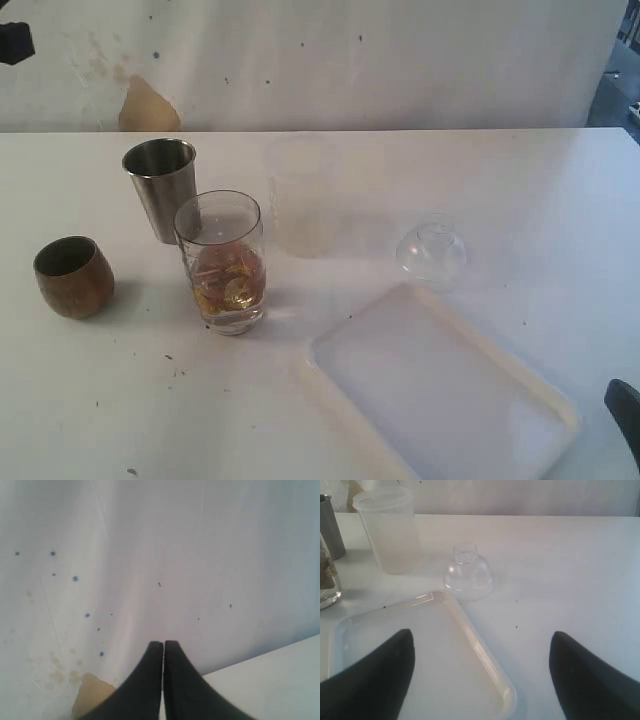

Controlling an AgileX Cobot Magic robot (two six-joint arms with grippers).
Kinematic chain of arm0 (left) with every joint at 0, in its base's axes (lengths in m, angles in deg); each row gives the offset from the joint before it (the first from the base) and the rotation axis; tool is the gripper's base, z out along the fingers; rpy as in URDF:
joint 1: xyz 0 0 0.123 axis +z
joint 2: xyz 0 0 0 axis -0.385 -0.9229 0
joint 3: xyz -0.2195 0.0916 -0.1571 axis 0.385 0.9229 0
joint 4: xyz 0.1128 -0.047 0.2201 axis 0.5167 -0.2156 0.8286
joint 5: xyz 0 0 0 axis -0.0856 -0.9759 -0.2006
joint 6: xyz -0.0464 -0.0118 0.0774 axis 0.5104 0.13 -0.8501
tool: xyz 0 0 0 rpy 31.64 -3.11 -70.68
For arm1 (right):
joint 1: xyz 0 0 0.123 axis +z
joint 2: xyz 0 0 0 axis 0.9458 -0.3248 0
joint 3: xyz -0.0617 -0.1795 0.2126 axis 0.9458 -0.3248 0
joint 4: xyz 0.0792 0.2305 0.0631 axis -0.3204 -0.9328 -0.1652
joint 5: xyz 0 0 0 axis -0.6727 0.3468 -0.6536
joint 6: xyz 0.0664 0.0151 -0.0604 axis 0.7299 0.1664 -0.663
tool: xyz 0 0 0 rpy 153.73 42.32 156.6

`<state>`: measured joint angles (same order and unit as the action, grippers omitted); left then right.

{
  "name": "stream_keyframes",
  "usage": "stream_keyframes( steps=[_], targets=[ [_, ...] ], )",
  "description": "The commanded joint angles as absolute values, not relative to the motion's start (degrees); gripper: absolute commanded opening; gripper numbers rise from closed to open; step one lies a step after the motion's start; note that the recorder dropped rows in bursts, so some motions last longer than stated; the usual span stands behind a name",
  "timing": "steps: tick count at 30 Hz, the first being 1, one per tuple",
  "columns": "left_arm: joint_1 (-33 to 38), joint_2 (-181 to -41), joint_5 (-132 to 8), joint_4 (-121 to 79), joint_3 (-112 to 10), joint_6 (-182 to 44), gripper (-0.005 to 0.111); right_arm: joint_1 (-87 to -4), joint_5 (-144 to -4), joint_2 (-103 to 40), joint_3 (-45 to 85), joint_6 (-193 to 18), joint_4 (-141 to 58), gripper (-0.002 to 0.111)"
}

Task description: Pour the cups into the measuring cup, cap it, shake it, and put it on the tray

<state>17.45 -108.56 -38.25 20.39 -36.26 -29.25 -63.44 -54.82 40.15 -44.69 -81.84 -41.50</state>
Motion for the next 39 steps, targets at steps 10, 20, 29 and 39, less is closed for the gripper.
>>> stream_keyframes(
  steps=[10,20,29,39],
  targets=[
    [17.39,-79.68,-53.31,20.61,-21.04,-24.06,0.001,-63.75,-55.35,40.46,-44.98,-81.91,-41.5,0.069],
    [17.39,-66.81,-52.96,20.61,-16.26,-24.2,0.001,-63.75,-55.35,40.46,-44.98,-81.91,-41.5,0.069],
    [17.39,-66.27,-52.86,20.61,-16.26,-24.2,0.001,-63.75,-55.35,40.46,-44.98,-81.91,-41.5,0.069],
    [17.39,-66.27,-52.86,20.61,-16.26,-24.2,0.001,-63.75,-55.35,40.46,-44.98,-81.91,-41.5,0.069]
  ],
)
